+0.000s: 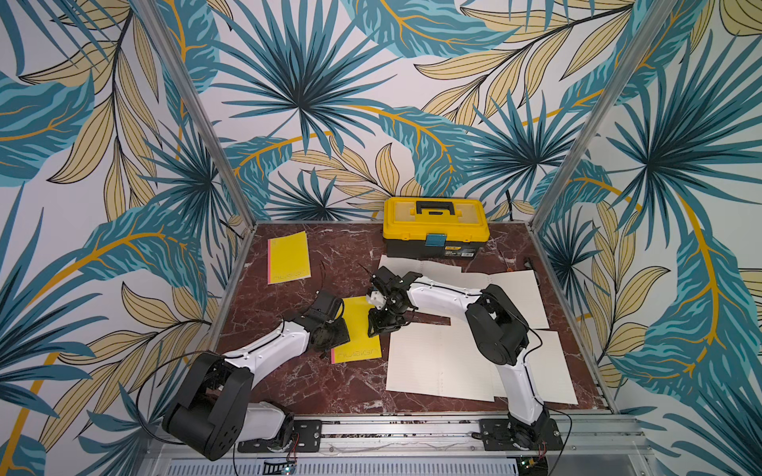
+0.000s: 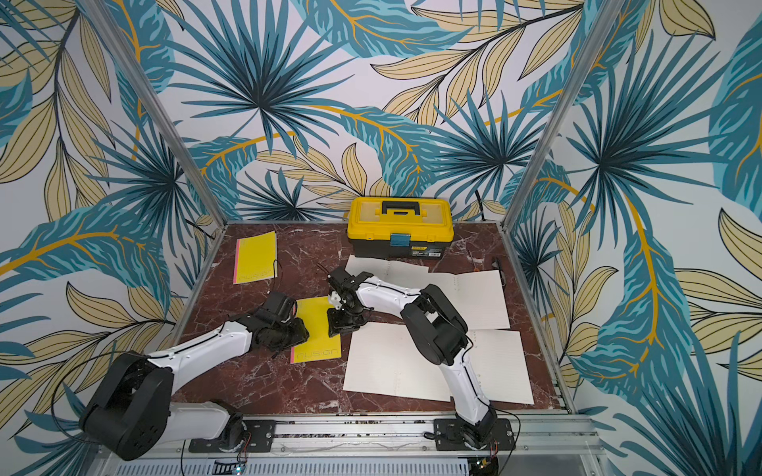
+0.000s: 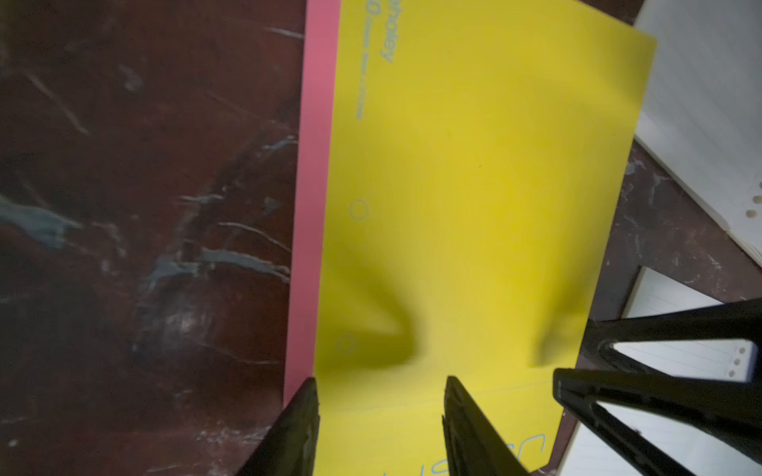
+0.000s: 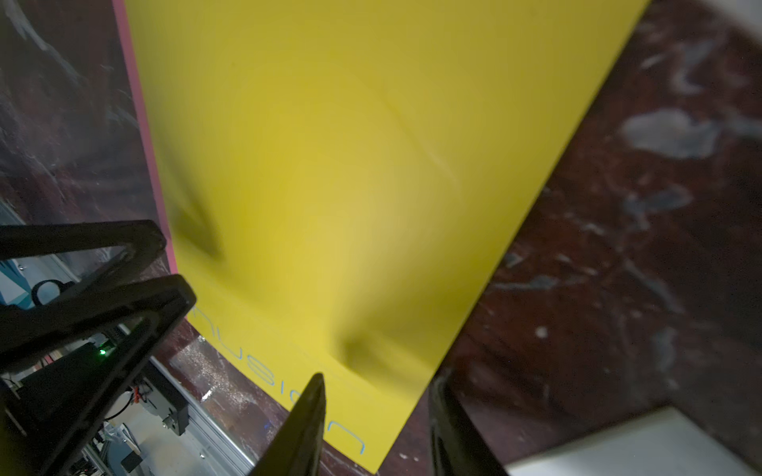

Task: Close the notebook
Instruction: Adjust the notebook at the center of the board.

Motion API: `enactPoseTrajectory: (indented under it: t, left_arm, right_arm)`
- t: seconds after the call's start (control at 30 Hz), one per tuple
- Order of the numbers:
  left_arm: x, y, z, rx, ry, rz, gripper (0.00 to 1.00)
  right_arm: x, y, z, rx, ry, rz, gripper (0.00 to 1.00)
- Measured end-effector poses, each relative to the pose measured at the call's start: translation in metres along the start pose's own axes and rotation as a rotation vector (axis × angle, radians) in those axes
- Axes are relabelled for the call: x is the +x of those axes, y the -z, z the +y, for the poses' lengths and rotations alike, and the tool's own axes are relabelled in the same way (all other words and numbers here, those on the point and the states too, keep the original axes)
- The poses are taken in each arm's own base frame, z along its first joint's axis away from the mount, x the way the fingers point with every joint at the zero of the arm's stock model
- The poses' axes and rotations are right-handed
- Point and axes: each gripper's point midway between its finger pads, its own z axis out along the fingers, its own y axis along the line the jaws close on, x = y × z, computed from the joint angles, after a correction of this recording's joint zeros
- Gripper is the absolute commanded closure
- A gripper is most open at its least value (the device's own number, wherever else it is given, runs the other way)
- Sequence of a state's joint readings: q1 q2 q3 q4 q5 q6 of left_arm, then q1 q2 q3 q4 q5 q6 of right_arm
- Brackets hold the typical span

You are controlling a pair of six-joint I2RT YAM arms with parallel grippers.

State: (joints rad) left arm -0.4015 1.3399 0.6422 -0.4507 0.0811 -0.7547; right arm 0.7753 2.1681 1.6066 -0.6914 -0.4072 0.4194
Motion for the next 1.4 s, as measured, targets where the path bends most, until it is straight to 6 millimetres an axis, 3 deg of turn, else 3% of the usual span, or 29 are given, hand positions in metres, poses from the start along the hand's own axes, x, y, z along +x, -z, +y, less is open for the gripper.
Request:
enactPoseTrajectory:
  t: [0.43,0.87,0.97,1.13,1.3,1.4]
  left_arm:
    - [-0.026,-0.011,0.004,-0.022,-0.019,0.002,0.55]
    - [-0.079,-0.033,-0.025,0.039,-0.067,-0.034,0.59]
    - [-0.085,-0.035,-0.030,0.050,-0.085,-0.042,0.54]
    - [-0.082,-0.019,-0.026,0.034,-0.090,-0.050,0.47]
    - [-0.088,0.030,-0.031,0.054,-0.092,-0.144,0.46]
    - [-0.079,0.044,-0.031,0.060,-0.094,-0.158,0.45]
  right_arm:
    - [-0.024,-0.007,0.013,-0.002,-0.046,-0.045,0.76]
    - [-0.050,-0.002,0.015,0.044,-0.057,-0.098,0.76]
    - [-0.051,-0.002,0.015,0.046,-0.055,-0.102,0.75]
    - [-0.051,-0.002,0.015,0.050,-0.055,-0.104,0.75]
    - [-0.052,-0.002,0.014,0.053,-0.055,-0.107,0.73]
    - [-0.051,-0.001,0.012,0.061,-0.055,-0.112,0.72]
